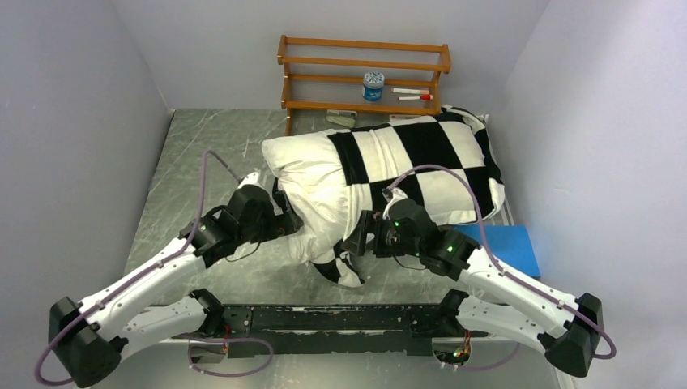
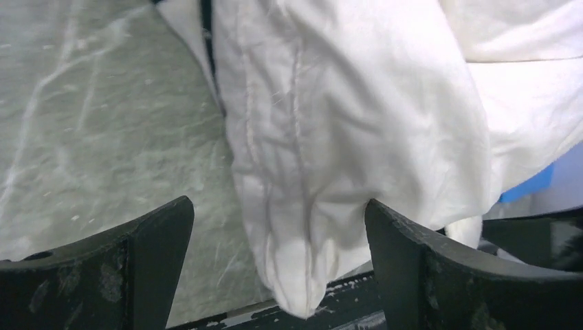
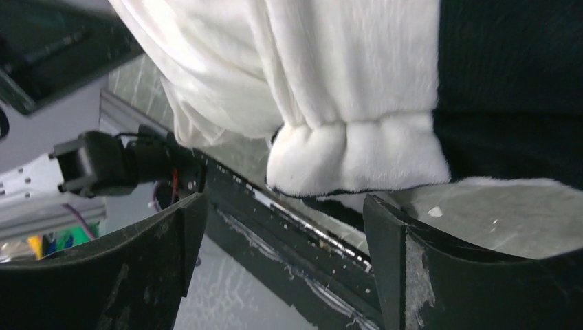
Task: Remove the pillowcase from the pillow
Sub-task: Remove the pillow from the pillowcase.
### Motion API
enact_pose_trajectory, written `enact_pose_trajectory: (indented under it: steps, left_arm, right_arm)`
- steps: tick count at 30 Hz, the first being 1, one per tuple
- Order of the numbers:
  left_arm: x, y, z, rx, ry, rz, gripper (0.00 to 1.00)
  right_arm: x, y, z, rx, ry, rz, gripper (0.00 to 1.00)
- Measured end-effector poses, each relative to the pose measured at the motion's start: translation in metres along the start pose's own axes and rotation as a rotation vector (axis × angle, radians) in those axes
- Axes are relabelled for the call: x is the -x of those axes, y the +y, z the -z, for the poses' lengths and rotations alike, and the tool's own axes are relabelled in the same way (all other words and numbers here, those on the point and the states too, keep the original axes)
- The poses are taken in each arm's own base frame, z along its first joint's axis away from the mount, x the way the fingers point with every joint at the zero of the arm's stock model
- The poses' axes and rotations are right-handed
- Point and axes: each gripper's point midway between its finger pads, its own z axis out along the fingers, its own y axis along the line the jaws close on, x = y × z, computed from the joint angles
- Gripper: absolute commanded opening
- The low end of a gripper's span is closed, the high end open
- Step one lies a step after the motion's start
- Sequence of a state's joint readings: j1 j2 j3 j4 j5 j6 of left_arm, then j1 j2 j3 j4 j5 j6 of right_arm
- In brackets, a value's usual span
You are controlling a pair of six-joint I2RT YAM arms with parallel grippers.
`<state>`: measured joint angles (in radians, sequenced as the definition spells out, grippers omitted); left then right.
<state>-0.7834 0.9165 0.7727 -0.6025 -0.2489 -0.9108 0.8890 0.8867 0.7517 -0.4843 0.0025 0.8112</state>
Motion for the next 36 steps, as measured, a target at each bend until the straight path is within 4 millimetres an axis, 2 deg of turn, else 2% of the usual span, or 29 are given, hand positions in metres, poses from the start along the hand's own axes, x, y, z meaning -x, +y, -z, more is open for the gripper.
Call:
enact_pose_trajectory:
  steps: [3, 6, 7, 8, 10, 12, 14, 18, 21, 22, 25, 28, 29, 30, 36]
  left_arm:
    - [-0.007, -0.010, -0.018, -0.102, 0.086, -0.007, 0.97]
    - [-0.025, -0.023, -0.033, -0.203, 0.191, -0.021, 0.87]
    - [-0.030, -0.027, -0.037, -0.231, 0.216, -0.026, 0.81]
    - [-0.033, -0.032, -0.039, -0.258, 0.236, -0.030, 0.67]
    - [-0.034, -0.042, -0.041, -0.316, 0.256, -0.037, 0.48]
    - [-0.035, -0.048, -0.042, -0.356, 0.270, -0.046, 0.22]
    - [-0.036, -0.051, -0.044, -0.377, 0.289, -0.046, 0.07]
    - [-0.032, -0.060, -0.039, -0.407, 0.312, -0.072, 0.05]
    - [-0.019, -0.072, -0.028, -0.427, 0.289, -0.094, 0.05]
    - [-0.015, -0.075, -0.023, -0.437, 0.279, -0.096, 0.05]
    - [-0.003, -0.085, -0.009, -0.480, 0.238, -0.101, 0.05]
    - [0.004, -0.092, 0.001, -0.503, 0.218, -0.097, 0.05]
    - [0.007, -0.094, 0.003, -0.507, 0.214, -0.095, 0.05]
    - [0.008, -0.095, 0.006, -0.509, 0.211, -0.094, 0.05]
    - [0.030, -0.106, 0.026, -0.515, 0.155, -0.092, 0.05]
  right_arm:
    - [-0.023, -0.004, -0.007, 0.034, 0.068, -0.040, 0.87]
    - [-0.040, -0.008, -0.013, 0.055, 0.116, -0.070, 0.88]
    - [-0.044, -0.009, -0.015, 0.064, 0.125, -0.078, 0.88]
    - [-0.048, -0.011, -0.018, 0.074, 0.129, -0.088, 0.88]
    - [-0.056, -0.014, -0.025, 0.091, 0.130, -0.098, 0.88]
    - [-0.063, -0.019, -0.033, 0.112, 0.118, -0.101, 0.88]
    - [-0.072, -0.024, -0.042, 0.129, 0.103, -0.088, 0.90]
    - [-0.076, -0.022, -0.053, 0.151, 0.039, 0.014, 0.92]
    - [-0.065, 0.000, -0.055, 0.227, -0.078, 0.149, 0.91]
    - [-0.062, 0.007, -0.056, 0.249, -0.118, 0.191, 0.88]
    - [-0.059, 0.014, -0.061, 0.256, -0.203, 0.310, 0.60]
    - [-0.054, 0.008, -0.069, 0.192, -0.261, 0.406, 0.26]
    - [-0.051, 0.004, -0.070, 0.166, -0.279, 0.425, 0.08]
    - [-0.048, 0.002, -0.070, 0.149, -0.296, 0.438, 0.00]
    - [-0.019, -0.003, -0.056, 0.066, -0.429, 0.393, 0.00]
